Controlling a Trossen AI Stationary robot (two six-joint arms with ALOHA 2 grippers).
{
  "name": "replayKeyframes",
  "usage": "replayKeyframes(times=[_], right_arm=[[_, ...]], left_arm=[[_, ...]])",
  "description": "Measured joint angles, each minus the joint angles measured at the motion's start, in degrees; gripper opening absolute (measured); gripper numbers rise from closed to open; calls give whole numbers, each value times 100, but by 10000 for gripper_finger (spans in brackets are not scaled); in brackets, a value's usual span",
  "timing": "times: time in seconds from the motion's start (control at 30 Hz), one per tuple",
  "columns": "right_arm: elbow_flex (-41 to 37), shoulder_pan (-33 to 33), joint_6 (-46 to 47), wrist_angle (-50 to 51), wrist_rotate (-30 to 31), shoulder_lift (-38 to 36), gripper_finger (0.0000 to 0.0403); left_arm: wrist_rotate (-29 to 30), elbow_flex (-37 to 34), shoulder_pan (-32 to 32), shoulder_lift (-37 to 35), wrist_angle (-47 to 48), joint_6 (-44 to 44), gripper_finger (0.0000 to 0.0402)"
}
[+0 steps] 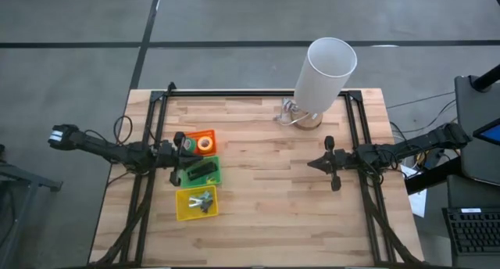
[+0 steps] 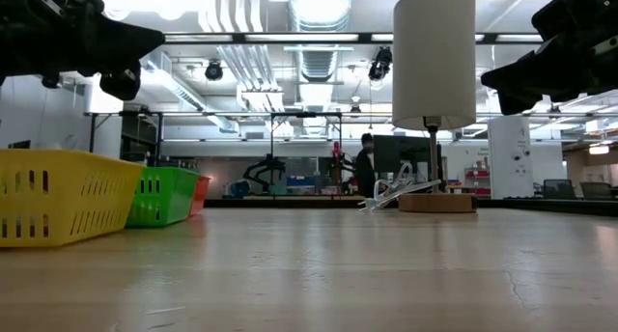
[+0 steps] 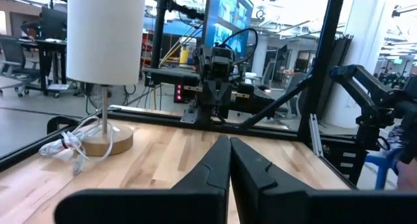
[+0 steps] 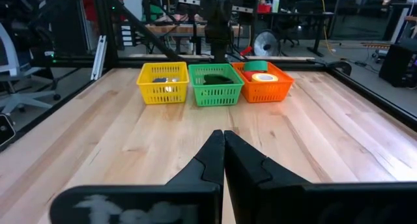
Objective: Pick and place Stapler, Stapler remover, tape
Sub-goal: Return to Home Position
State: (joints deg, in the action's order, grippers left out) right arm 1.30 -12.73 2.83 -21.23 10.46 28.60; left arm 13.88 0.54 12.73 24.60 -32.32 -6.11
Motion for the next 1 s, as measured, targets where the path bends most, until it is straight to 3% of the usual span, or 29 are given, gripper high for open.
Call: replayKeyframes(times=[0.5,0.67,1.0], right_arm=[[0,0,9,-31,2,-7,8],[66,7,108,-493,7,-11,8],[116,-28,578,-206,-35,-19,8]], left_arm=[[1,-4,0,0,1,-11,14],[1,-4,-1,0,3,-11,10],[5,-7,0,2,3,-11,13]])
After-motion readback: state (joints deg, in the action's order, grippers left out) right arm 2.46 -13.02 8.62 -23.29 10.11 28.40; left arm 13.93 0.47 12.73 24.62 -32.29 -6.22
